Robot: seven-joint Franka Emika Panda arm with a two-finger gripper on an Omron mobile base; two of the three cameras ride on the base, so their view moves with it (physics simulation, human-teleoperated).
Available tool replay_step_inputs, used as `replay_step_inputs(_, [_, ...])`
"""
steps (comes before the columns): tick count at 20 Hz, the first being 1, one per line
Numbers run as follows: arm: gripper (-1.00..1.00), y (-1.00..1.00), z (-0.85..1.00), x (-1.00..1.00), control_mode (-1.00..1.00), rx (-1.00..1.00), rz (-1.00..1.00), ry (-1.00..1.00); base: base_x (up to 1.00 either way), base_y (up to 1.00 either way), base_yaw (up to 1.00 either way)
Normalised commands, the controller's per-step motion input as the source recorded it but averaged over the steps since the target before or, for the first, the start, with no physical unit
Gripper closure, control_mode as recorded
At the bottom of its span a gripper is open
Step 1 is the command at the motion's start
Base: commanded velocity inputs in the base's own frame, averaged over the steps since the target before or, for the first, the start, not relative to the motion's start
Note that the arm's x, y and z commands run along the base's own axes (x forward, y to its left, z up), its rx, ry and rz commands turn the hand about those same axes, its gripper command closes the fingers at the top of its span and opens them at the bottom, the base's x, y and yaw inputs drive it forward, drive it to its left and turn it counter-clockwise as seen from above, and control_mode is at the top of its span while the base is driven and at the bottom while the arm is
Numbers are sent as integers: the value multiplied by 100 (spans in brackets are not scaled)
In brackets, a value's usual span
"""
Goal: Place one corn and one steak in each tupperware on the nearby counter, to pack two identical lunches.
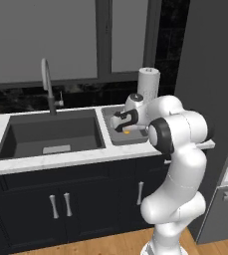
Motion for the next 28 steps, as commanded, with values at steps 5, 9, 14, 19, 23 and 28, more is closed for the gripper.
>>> replay_step_inputs(5, [100,0,-4,6,-100,0,0,0,0,0,0])
replay_step_inputs(9, [100,0,-4,5,-100,0,0,0,0,0,0])
replay_step_inputs(14, [100,0,-1,3,-100,0,0,0,0,0,0])
replay_step_inputs(19, [-100,0,0,5,-100,0,0,0,0,0,0])
replay_step_inputs(23, [-100,0,-4,4,-100,0,1,0,0,0,0])
replay_step_inputs(28, [-100,0,-8,0,-100,0,1,0,0,0,0])
